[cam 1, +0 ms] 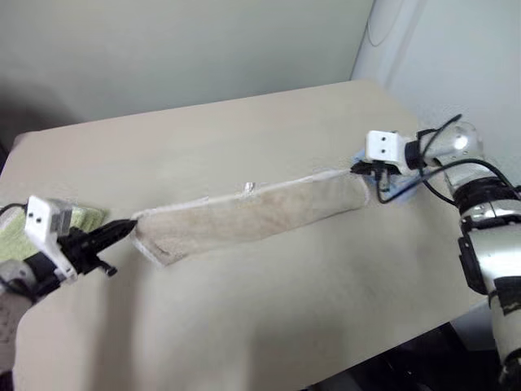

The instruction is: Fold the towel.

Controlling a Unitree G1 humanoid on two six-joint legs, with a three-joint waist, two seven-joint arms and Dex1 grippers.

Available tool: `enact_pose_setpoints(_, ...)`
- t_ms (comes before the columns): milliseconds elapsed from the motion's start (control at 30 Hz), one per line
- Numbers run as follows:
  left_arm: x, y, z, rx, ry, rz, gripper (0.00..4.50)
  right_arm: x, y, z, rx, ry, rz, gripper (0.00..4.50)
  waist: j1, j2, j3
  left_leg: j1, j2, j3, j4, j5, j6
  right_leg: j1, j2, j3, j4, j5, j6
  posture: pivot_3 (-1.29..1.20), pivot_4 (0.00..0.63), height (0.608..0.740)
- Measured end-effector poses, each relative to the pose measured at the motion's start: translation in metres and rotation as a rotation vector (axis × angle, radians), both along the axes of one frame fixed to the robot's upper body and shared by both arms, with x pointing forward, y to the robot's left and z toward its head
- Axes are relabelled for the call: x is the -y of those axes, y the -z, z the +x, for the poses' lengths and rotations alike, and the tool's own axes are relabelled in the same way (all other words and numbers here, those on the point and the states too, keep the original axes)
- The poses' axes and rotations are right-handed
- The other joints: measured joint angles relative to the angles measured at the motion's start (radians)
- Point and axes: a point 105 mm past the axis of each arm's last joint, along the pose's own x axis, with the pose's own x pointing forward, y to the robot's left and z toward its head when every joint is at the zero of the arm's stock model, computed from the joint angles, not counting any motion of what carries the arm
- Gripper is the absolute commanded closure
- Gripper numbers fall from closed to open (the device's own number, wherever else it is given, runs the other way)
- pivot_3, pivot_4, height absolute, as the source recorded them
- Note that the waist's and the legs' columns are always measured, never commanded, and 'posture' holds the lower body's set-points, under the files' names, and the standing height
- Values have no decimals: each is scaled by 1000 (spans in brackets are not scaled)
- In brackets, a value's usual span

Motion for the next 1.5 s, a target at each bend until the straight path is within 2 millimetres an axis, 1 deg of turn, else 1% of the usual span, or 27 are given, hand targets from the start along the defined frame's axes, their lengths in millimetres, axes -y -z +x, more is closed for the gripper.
enact_pose_setpoints(67,1,3,16,3,-10,30,4490,-8,6,7,32,29,-24,4500,1,0,0,-3,0,0,0,1,-1,-3,0,0,-1,0,0,0,150,740)
enact_pose_setpoints(133,1,9,30,-4,-27,58,4490,-9,13,13,52,66,-42,4500,2,0,0,-7,0,-1,0,1,-2,-7,0,0,-1,0,0,0,150,740)
enact_pose_setpoints(200,0,19,38,-28,-42,76,4490,-8,19,16,61,92,-67,4500,1,0,0,-13,0,-1,1,2,-4,-13,0,0,-1,0,0,0,150,740)
enact_pose_setpoints(267,-1,31,43,-61,-45,99,4490,-5,24,18,73,114,-100,4500,1,0,0,-16,0,0,1,3,-5,-16,0,0,-1,0,1,0,150,740)
enact_pose_setpoints(333,0,40,44,-82,-40,129,4490,-3,25,19,89,131,-107,4500,0,0,0,-16,0,-1,0,3,-6,-16,0,0,-2,0,0,0,150,740)
enact_pose_setpoints(433,1,44,45,-88,-23,152,4490,-3,26,21,107,145,-100,4500,-1,0,0,-16,0,-1,-1,3,-6,-17,0,0,-2,0,0,0,150,740)
enact_pose_setpoints(500,1,45,44,-91,-18,157,4014,-2,28,22,120,157,-98,4500,-1,0,0,-16,0,-1,-1,3,-6,-17,0,0,-1,0,0,0,150,740)
enact_pose_setpoints(533,0,47,43,-97,-14,162,3790,-1,29,22,123,163,-97,4295,-1,0,0,-16,0,0,-1,3,-6,-17,0,0,-1,0,1,0,150,740)
enact_pose_setpoints(600,0,51,40,-115,-5,163,3117,2,31,22,115,179,-96,3839,-1,0,0,-16,0,-1,0,3,-6,-17,0,0,0,1,1,0,150,740)
enact_pose_setpoints(800,-2,57,34,-145,1,143,975,8,37,21,102,188,-99,1808,-1,0,0,-16,0,-1,1,3,-6,-16,0,0,1,2,1,0,150,740)
enact_pose_setpoints(867,-4,60,31,-154,-8,130,168,8,36,21,122,183,-103,1020,-2,0,0,-16,0,0,1,3,-6,-17,0,0,1,2,1,0,150,740)
enact_pose_setpoints(900,-5,60,30,-155,-9,126,0,9,34,22,146,182,-103,737,-2,0,0,-16,0,-1,1,3,-6,-17,0,0,1,2,1,0,150,740)
enact_pose_setpoints(1000,-8,62,24,-150,-21,161,0,11,26,25,222,182,-103,737,-3,0,0,-15,0,-1,1,3,-6,-17,0,0,1,2,1,0,150,740)
enact_pose_setpoints(1067,-11,63,16,-148,-36,170,0,18,19,25,262,193,-96,737,-3,0,0,-15,0,-1,0,3,-6,-17,0,0,0,2,1,0,150,740)
enact_pose_setpoints(1133,-17,61,9,-140,-58,171,0,26,8,25,289,223,-42,737,-4,0,0,-15,0,0,0,3,-6,-17,0,0,0,2,1,0,150,740)
enact_pose_setpoints(1167,-20,58,5,-130,-76,172,0,29,1,25,298,239,12,737,-5,0,0,-15,0,0,0,3,-6,-17,0,0,0,2,1,0,150,740)
enact_pose_setpoints(1233,-29,47,-1,-87,-127,186,0,32,-18,24,294,267,185,737,-5,0,0,-15,1,0,0,3,-6,-16,0,0,0,2,1,0,150,740)
enact_pose_setpoints(1300,-32,36,-5,-47,-152,202,0,34,-27,21,242,285,335,737,-4,-1,0,-14,1,0,0,3,-6,-15,1,0,0,2,1,0,150,740)
enact_pose_setpoints(1333,-30,27,-7,-8,-156,202,0,36,-28,18,179,291,449,737,-4,-2,-1,-14,1,0,1,3,-6,-13,1,0,-1,2,1,0,150,740)
enact_pose_setpoints(1367,-26,17,-8,34,-152,190,0,37,-24,13,104,292,544,737,-3,-3,-2,-13,1,0,1,3,-6,-12,1,0,-2,2,1,0,150,740)
enact_pose_setpoints(1467,-12,-9,-10,143,-132,130,0,38,-2,-4,-127,321,755,737,7,-3,-2,-13,0,0,4,4,-6,-10,0,-1,-2,3,2,0,150,740)
enact_pose_setpoints(1500,-4,-18,-10,181,-113,113,0,37,6,-11,-219,355,842,383,10,-3,-2,-13,0,0,5,4,-6,-9,0,-1,-3,3,3,0,150,740)
